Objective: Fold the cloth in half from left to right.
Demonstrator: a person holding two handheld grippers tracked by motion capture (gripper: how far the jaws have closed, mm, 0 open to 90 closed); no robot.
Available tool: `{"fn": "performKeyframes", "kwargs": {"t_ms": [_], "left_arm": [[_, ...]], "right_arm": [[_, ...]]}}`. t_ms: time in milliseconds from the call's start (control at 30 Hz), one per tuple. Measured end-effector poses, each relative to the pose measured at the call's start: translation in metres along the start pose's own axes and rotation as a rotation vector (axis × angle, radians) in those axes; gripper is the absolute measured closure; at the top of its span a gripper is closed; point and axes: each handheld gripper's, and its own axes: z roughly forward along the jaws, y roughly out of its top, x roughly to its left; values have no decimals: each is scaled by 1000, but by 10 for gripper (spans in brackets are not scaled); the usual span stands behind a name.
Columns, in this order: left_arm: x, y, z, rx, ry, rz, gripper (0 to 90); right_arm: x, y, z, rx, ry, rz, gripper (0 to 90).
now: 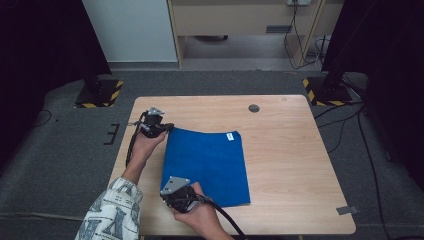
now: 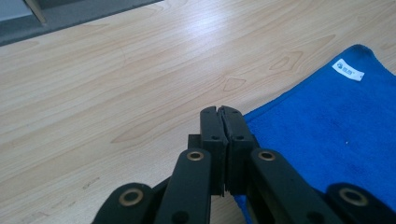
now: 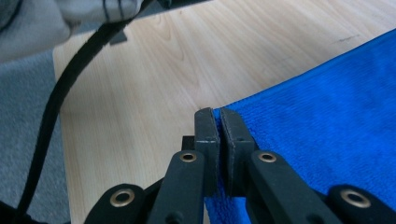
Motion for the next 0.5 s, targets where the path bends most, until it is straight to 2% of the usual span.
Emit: {"fn": "performKeyframes", "kwargs": {"t_ms": [133, 367, 500], "left_arm": [[-11, 5, 15, 14, -13, 0, 880], [-49, 15, 50, 55, -19, 21, 879], [-71, 21, 66, 56, -28, 33, 879]], "right_arm": [[-10, -6, -10, -10, 11, 25, 866], [-28, -31, -35, -9, -5, 62, 867], [-41, -46, -51, -5, -15, 82, 866]]}}
